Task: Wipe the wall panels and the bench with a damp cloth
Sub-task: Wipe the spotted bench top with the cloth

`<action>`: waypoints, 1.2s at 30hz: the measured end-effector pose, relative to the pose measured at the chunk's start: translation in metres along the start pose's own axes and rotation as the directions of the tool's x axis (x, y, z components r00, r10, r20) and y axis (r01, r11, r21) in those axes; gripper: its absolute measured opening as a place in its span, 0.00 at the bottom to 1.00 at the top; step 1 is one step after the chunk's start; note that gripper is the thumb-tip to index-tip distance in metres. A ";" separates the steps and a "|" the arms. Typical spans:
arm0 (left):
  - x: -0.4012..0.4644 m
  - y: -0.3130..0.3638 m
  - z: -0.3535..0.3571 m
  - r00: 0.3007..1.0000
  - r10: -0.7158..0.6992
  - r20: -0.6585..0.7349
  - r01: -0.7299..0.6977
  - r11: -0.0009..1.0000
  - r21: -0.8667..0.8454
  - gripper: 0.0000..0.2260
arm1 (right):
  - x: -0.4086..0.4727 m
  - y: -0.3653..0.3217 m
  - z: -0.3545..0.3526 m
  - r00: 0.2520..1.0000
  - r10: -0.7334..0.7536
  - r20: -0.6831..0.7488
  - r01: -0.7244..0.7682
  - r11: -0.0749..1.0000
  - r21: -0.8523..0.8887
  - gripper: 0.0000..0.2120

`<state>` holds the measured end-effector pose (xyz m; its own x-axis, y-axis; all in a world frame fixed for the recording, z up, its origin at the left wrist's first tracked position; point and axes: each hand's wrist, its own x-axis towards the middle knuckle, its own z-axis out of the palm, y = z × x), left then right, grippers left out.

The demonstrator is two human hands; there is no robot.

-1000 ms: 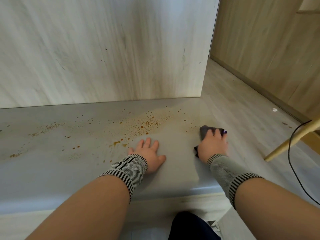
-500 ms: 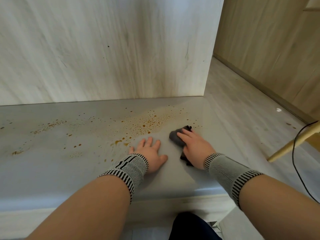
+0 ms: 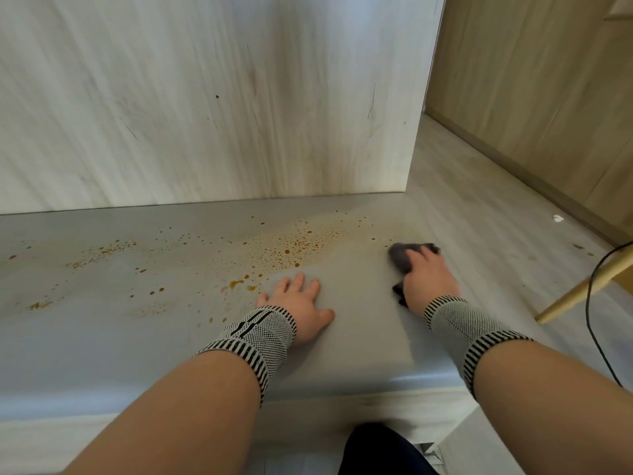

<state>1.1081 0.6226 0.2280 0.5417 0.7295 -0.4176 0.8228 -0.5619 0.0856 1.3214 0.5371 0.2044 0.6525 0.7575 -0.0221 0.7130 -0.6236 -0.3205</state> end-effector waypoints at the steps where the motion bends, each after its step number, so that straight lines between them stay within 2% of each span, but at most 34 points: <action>1: 0.000 0.001 -0.001 1.000 -0.001 0.003 0.001 1.000 0.004 0.33 | -0.002 -0.004 0.000 0.997 0.078 -0.020 -0.078 0.996 -0.031 0.30; 2: 0.000 0.001 -0.002 1.000 0.000 0.007 0.000 1.000 0.008 0.33 | -0.005 -0.013 0.003 0.999 0.026 -0.035 -0.029 0.997 -0.078 0.32; 3: 0.001 0.001 -0.003 1.000 0.001 0.010 -0.001 1.000 0.010 0.33 | -0.011 -0.023 0.007 0.994 -0.108 -0.002 0.108 0.989 -0.099 0.32; 5: 0.002 0.001 -0.004 1.000 0.004 0.012 -0.004 1.000 0.019 0.33 | -0.025 -0.036 0.013 0.919 -0.385 0.082 0.389 0.920 -0.043 0.28; 7: 0.001 0.001 -0.004 1.000 0.010 0.002 -0.010 0.999 0.032 0.33 | -0.026 -0.027 0.005 0.884 -0.452 0.118 0.456 0.890 -0.005 0.27; 9: 0.002 0.000 -0.007 1.000 0.012 -0.021 -0.011 0.999 0.051 0.34 | -0.013 -0.004 -0.004 0.951 -0.300 0.079 0.303 0.953 -0.029 0.28; 10: 0.003 -0.001 -0.010 0.999 0.012 -0.046 -0.010 0.998 0.058 0.34 | -0.008 0.008 -0.009 0.989 -0.140 0.047 0.141 0.990 -0.018 0.30; 12: 0.010 -0.002 -0.017 0.994 -0.005 -0.111 0.013 0.997 0.071 0.34 | -0.005 0.016 -0.014 0.985 0.170 0.007 -0.170 0.985 0.025 0.34; 13: 0.015 -0.002 -0.019 0.992 -0.023 -0.122 0.032 0.997 0.071 0.36 | -0.008 0.009 -0.012 0.983 0.185 -0.012 -0.185 0.983 0.017 0.35; 14: 0.021 -0.002 -0.021 0.993 -0.043 -0.114 0.050 0.997 0.064 0.38 | -0.012 0.001 -0.008 0.997 0.077 -0.031 -0.078 0.996 -0.035 0.34; 15: 0.025 -0.002 -0.021 0.994 -0.060 -0.086 0.065 0.996 0.057 0.39 | -0.017 -0.007 -0.001 0.996 -0.094 -0.004 0.094 0.994 -0.060 0.32; 16: 0.029 -0.001 -0.020 0.996 -0.063 -0.060 0.066 0.996 0.057 0.40 | -0.020 -0.009 0.003 0.967 -0.255 0.029 0.256 0.965 -0.055 0.30; 17: 0.031 0.000 -0.020 0.998 -0.057 -0.038 0.059 0.996 0.060 0.40 | -0.020 -0.007 0.001 0.934 -0.352 0.064 0.355 0.934 -0.044 0.30; 18: 0.032 0.000 -0.020 0.999 -0.047 -0.024 0.049 0.997 0.066 0.40 | -0.014 -0.003 -0.004 0.924 -0.372 0.083 0.377 0.925 -0.047 0.30; 19: 0.031 0.000 -0.021 0.999 -0.037 -0.015 0.038 0.996 0.075 0.40 | -0.005 0.004 -0.008 0.943 -0.325 0.068 0.328 0.944 -0.038 0.30; 21: 0.028 0.001 -0.024 1.000 -0.030 0.001 0.030 0.995 0.100 0.39 | 0.010 0.015 -0.014 1.000 -0.010 0.023 0.009 1.000 0.018 0.33; 22: 0.027 0.002 -0.026 0.999 -0.031 0.008 0.030 0.993 0.112 0.39 | 0.011 0.013 -0.016 0.988 0.155 0.020 -0.156 0.987 0.050 0.35; 23: 0.028 0.003 -0.028 0.999 -0.034 0.018 0.032 0.993 0.118 0.39 | 0.011 0.004 -0.014 0.973 0.229 0.020 -0.229 0.973 0.038 0.36; 24: 0.030 0.003 -0.029 0.999 -0.039 0.029 0.035 0.993 0.114 0.39 | 0.011 -0.008 -0.007 0.984 0.178 -0.012 -0.179 0.984 -0.015 0.35; 26: 0.033 0.003 -0.029 0.998 -0.044 0.039 0.040 0.994 0.098 0.39 | 0.005 -0.033 0.010 0.990 -0.139 -0.009 0.137 0.986 -0.096 0.32; 27: 0.034 0.002 -0.029 0.998 -0.046 0.035 0.042 0.995 0.095 0.39 | 0.001 -0.039 0.015 0.952 -0.303 0.034 0.305 0.947 -0.098 0.30; 28: 0.034 0.001 -0.028 0.998 -0.046 0.034 0.043 0.995 0.093 0.39 | 0.001 -0.039 0.015 0.916 -0.392 0.083 0.398 0.914 -0.076 0.29; 29: 0.034 0.000 -0.028 0.998 -0.044 0.034 0.041 0.995 0.094 0.39 | 0.005 -0.035 0.010 0.898 -0.422 0.124 0.431 0.901 -0.054 0.28; 31: 0.033 0.000 -0.027 0.999 -0.033 0.029 0.030 0.993 0.111 0.39 | 0.018 -0.019 0.003 0.935 -0.340 0.100 0.347 0.936 -0.057 0.28; 33: 0.032 -0.001 -0.026 0.999 -0.032 0.034 0.028 0.993 0.113 0.39 | 0.027 -0.008 -0.002 0.997 -0.075 0.027 0.077 0.996 -0.048 0.29; 34: 0.033 0.000 -0.026 0.999 -0.032 0.034 0.028 0.993 0.111 0.39 | 0.027 -0.009 -0.003 0.999 0.052 -0.004 -0.052 0.997 -0.049 0.29; 35: 0.034 -0.001 -0.026 0.999 -0.032 0.034 0.029 0.994 0.108 0.39 | 0.025 -0.018 -0.001 0.996 0.082 -0.015 -0.083 0.994 -0.069 0.30; 36: 0.035 -0.001 -0.025 0.999 -0.034 0.034 0.030 0.994 0.104 0.40 | 0.021 -0.029 0.005 1.000 0.004 -0.021 -0.006 0.996 -0.091 0.31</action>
<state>1.1300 0.6584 0.2365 0.5075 0.7342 -0.4509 0.8163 -0.5772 -0.0211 1.3133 0.5726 0.2088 0.6606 0.7507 -0.0036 0.7296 -0.6431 -0.2325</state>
